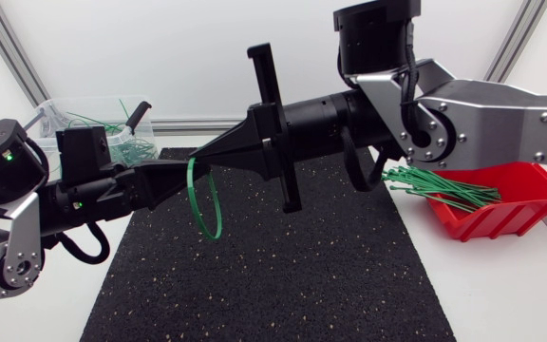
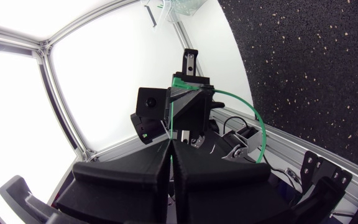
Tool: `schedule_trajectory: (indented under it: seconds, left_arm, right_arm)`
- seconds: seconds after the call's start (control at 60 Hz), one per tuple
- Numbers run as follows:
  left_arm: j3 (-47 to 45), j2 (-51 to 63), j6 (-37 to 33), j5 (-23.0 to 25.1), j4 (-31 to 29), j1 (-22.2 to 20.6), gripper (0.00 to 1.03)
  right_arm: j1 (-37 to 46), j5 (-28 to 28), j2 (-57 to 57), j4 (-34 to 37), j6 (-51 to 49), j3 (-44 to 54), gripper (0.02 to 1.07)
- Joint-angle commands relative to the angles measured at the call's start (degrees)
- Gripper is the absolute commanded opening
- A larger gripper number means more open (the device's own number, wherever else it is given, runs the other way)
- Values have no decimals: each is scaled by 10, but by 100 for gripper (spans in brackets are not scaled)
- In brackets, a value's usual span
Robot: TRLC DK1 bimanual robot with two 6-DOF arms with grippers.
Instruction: Take a green cable tie from the red box, thread the tail through the head to close it, then place it in the transparent bin on the left.
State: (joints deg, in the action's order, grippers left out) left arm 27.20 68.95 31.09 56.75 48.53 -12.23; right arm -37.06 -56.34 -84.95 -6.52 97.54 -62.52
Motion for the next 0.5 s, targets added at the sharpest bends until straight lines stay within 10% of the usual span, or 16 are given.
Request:
schedule_trajectory:
  seconds: [0.0,0.483]
  left_arm:
    - [1,7,3,11,15,-2,3]
    - [59,133,-9,76,63,23,3]
  right_arm:
    - [3,-5,-14,-9,20,15,7]
    - [16,-9,-32,-10,18,17,7]
